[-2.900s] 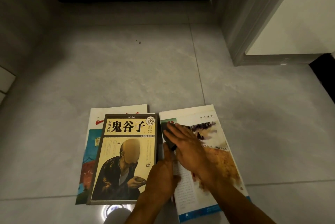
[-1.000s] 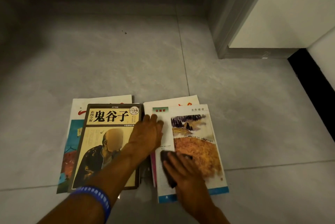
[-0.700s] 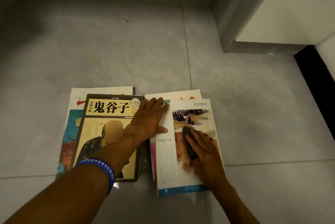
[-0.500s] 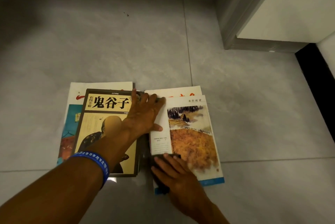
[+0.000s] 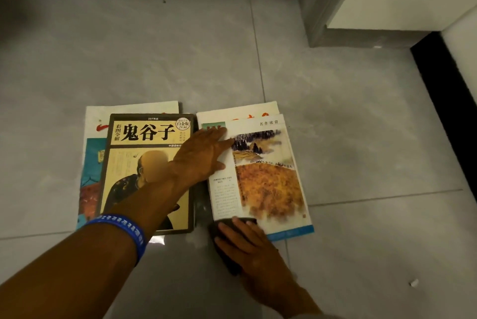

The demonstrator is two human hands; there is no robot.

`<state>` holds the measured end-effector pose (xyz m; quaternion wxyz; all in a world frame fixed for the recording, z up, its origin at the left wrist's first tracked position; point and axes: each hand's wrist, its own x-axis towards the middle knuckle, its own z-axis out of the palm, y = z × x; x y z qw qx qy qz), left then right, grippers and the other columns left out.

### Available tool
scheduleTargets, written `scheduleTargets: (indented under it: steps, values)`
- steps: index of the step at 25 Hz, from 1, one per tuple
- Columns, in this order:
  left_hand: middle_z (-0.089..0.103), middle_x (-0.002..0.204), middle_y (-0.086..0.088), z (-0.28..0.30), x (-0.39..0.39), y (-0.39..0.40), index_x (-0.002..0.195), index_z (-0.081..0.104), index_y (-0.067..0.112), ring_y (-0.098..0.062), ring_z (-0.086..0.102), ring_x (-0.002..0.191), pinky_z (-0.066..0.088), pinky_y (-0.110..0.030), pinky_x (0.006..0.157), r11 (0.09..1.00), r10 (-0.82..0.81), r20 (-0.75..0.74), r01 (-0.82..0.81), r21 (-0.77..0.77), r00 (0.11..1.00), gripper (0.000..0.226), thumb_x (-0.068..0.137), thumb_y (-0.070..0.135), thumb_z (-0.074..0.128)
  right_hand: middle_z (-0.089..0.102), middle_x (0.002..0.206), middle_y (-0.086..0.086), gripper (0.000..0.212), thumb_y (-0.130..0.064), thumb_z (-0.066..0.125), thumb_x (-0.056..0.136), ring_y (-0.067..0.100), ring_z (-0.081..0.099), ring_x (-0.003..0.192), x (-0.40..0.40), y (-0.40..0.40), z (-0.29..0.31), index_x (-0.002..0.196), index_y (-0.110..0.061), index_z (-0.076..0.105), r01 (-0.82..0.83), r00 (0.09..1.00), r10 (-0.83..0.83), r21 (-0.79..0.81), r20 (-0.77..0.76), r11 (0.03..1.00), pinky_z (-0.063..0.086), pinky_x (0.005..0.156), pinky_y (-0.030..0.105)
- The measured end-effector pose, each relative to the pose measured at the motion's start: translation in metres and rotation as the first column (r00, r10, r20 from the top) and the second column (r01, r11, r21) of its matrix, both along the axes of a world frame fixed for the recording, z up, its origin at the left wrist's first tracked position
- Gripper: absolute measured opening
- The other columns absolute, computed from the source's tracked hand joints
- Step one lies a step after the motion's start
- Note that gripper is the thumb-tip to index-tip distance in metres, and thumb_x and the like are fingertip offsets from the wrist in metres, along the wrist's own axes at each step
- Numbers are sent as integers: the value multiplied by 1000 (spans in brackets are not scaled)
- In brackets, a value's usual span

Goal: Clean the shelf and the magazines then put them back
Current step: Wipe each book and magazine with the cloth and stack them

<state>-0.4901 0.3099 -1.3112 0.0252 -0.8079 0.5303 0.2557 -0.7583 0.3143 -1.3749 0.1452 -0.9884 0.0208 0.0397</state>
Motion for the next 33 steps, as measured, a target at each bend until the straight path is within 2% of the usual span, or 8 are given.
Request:
scheduleTargets:
  steps: [2, 8, 14, 18, 22, 26, 29, 33]
  values:
    - [3, 162, 4, -2, -1, -2, 152, 17, 33, -22, 4, 149, 12, -37, 119, 1000, 4, -15, -4, -6, 1000, 72, 93, 37, 58, 23, 159, -4, 86, -19, 75, 73, 21, 18, 147, -3, -28, 0, 148, -28, 33, -52, 998, 52, 17, 26, 998, 19, 116, 44]
    - [-2, 162, 5, -8, -7, 0, 152, 14, 34, -20, 0, 149, 16, -40, 119, 999, 46, -65, -46, 7, 997, 75, 93, 34, 60, 25, 157, 0, 55, -27, 42, 93, 26, 22, 146, 6, -91, -11, 148, -23, 32, 440, 890, -448, 102, 86, 892, 28, 113, 53]
    - [-20, 160, 3, -13, -13, 0, 153, -2, 30, -19, -17, 147, 15, -42, 119, 999, 36, -145, -33, 23, 989, 97, 86, 46, 65, 26, 158, -3, 80, -16, 67, 78, 21, 21, 146, -37, -57, 4, 149, -25, 32, 26, 995, -30, 45, 95, 999, 21, 115, 43]
    - [-25, 158, 6, -23, -13, 3, 153, -7, 29, -16, -24, 145, 13, -42, 119, 997, 72, -182, -68, 31, 981, 104, 83, 47, 68, 34, 154, 8, 55, -29, 43, 93, 26, 25, 143, 56, -115, 0, 146, -21, 34, 210, 968, -220, 90, 122, 974, 28, 114, 52]
    - [-22, 159, 7, -24, -15, 1, 152, -13, 22, -14, -21, 145, 10, -38, 120, 992, 126, -221, -126, 15, 967, 114, 80, 44, 72, 36, 149, 12, 72, -23, 74, 80, 34, 30, 138, 133, -133, -2, 145, -19, 42, 467, 881, -471, 76, 42, 881, 27, 115, 54]
    - [-22, 159, 7, -24, -12, 3, 153, -11, 20, -14, -20, 146, 10, -38, 120, 994, 112, -186, -113, 5, 976, 113, 80, 45, 72, 45, 137, 3, 91, -32, 89, 55, 28, 39, 128, 62, -69, 0, 135, -24, 45, 399, 915, -398, 9, 62, 917, 32, 104, 49]
    - [-21, 159, 5, -23, -16, -2, 153, -7, 24, -16, -19, 146, 12, -39, 120, 993, 115, -175, -115, 7, 978, 111, 80, 42, 74, 43, 140, -2, 79, -16, 76, 68, 21, 30, 139, -21, -32, -7, 139, -28, 42, 256, 950, -260, 47, 175, 966, 40, 107, 48]
    - [-21, 160, 2, -20, -20, -7, 153, -7, 33, -21, -19, 146, 16, -42, 118, 993, 114, -156, -109, 44, 981, 108, 81, 39, 74, 34, 150, 5, 101, -19, 82, 71, 31, 33, 137, 6, -84, -8, 151, -33, 22, 347, 922, -362, 121, 137, 930, 42, 102, 57]
